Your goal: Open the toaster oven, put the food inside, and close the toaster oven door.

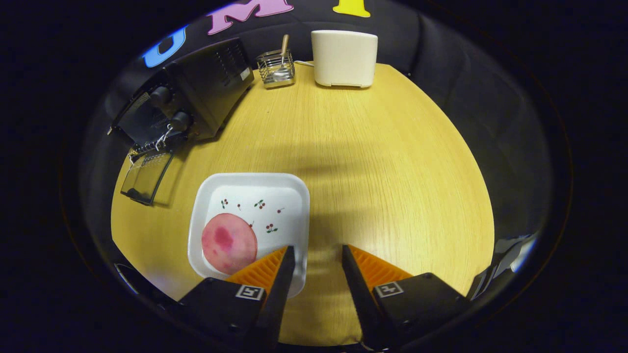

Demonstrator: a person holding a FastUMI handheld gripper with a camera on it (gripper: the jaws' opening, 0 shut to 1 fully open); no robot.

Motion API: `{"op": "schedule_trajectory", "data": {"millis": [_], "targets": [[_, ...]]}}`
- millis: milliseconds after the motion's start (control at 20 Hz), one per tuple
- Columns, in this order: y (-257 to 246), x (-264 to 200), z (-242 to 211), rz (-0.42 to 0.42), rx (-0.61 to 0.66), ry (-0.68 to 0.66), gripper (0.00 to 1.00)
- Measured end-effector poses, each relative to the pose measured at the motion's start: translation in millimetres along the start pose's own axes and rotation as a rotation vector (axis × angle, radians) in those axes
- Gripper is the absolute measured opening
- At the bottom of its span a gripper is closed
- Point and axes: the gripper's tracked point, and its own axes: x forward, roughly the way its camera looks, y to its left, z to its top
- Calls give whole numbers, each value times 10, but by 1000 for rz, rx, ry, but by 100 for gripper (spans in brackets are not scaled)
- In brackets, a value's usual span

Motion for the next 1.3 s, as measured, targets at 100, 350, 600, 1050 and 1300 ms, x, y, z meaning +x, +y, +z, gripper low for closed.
{"op": "schedule_trajectory", "data": {"millis": [100,350,600,1050,1300], "targets": [[28,16,2,10,4,-3,58],[136,42,-1,111,95,28,15],[130,-5,-21,239,314,73,6],[245,-67,-85,338,655,144,5],[266,-386,-29,387,728,83,5]]}}
